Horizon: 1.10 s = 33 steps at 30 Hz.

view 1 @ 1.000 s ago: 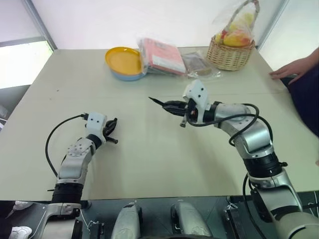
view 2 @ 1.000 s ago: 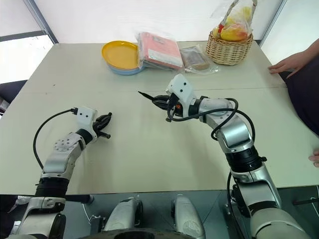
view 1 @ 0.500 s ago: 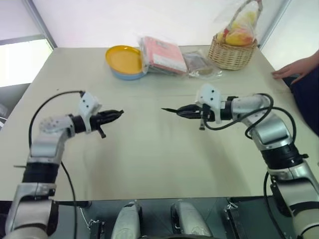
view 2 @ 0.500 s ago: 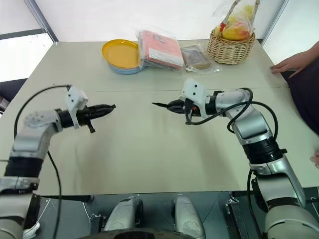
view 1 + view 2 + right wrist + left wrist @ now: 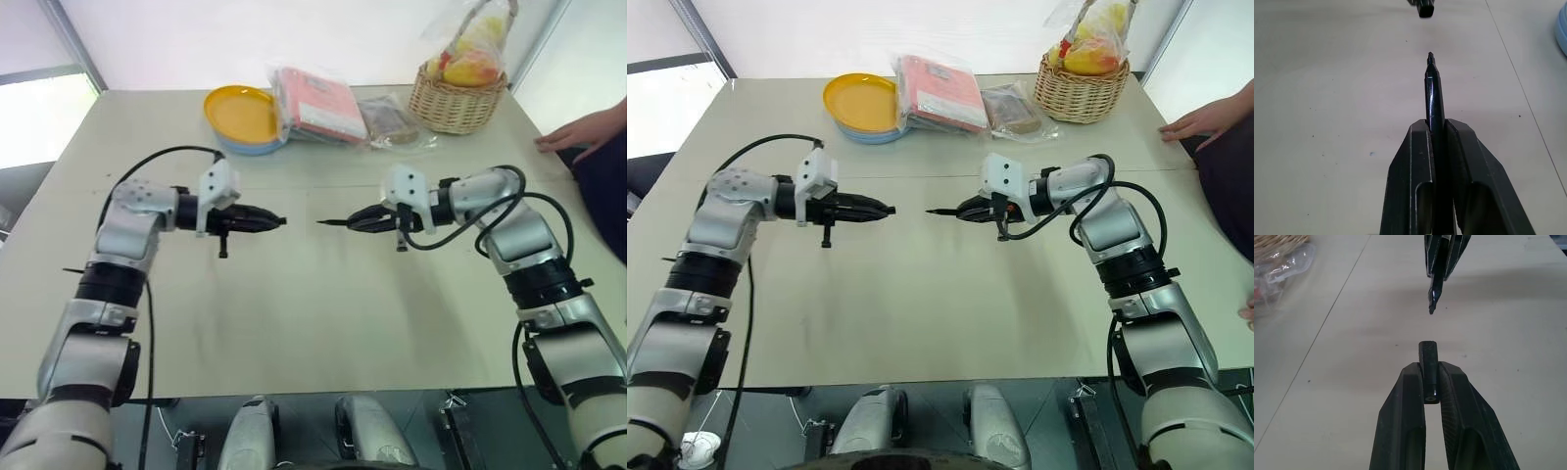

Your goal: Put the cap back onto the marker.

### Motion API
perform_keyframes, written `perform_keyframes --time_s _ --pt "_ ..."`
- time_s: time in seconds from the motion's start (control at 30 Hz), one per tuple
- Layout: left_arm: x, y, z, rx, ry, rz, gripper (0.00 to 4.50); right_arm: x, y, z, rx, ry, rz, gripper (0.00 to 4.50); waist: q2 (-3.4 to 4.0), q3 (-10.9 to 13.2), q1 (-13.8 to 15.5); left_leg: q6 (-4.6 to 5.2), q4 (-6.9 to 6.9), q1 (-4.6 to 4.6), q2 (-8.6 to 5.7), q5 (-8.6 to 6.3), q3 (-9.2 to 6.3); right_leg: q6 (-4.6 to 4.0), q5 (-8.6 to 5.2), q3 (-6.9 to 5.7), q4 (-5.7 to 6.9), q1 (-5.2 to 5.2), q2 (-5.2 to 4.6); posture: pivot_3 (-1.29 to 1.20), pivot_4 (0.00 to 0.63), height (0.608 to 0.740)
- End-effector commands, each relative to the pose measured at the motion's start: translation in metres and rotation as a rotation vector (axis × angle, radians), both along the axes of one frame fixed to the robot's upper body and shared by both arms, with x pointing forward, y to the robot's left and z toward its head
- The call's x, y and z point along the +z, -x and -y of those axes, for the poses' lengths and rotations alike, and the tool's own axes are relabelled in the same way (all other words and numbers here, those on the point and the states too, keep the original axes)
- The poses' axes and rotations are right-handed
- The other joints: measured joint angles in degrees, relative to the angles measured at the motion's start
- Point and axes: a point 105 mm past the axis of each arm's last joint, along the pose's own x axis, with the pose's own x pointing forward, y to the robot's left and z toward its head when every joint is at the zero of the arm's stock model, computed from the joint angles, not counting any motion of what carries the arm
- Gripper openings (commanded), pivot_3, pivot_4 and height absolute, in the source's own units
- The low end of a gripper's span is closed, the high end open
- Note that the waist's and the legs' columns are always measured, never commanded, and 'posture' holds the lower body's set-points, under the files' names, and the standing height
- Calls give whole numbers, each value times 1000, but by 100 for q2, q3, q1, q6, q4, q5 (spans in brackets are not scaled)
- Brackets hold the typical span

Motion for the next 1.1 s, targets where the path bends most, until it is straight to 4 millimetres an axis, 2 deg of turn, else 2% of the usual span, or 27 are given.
perform_keyframes --time_s 0.03,0.13,0.53,1.1 --pt "6 -2 6 -17 0 48 34 15 -1 -5 20 -11 48 0 0 0 -4 0 0 0 0 0 -1 0 0 0 1 -1 0 0 150 740" --pt "2 -3 11 -26 -4 56 34 17 -1 -7 24 -14 49 0 1 -1 4 0 0 1 1 0 -3 0 0 -1 4 -1 1 0 150 740" --pt "6 -7 21 -35 26 79 34 17 0 -12 30 -26 43 0 1 -1 10 0 5 1 0 0 -3 0 0 -1 8 0 1 0 150 740" --pt "13 -8 26 -38 56 95 34 15 0 -13 19 -38 39 0 2 -1 8 0 6 1 0 0 -3 0 0 -1 12 0 1 0 150 740"
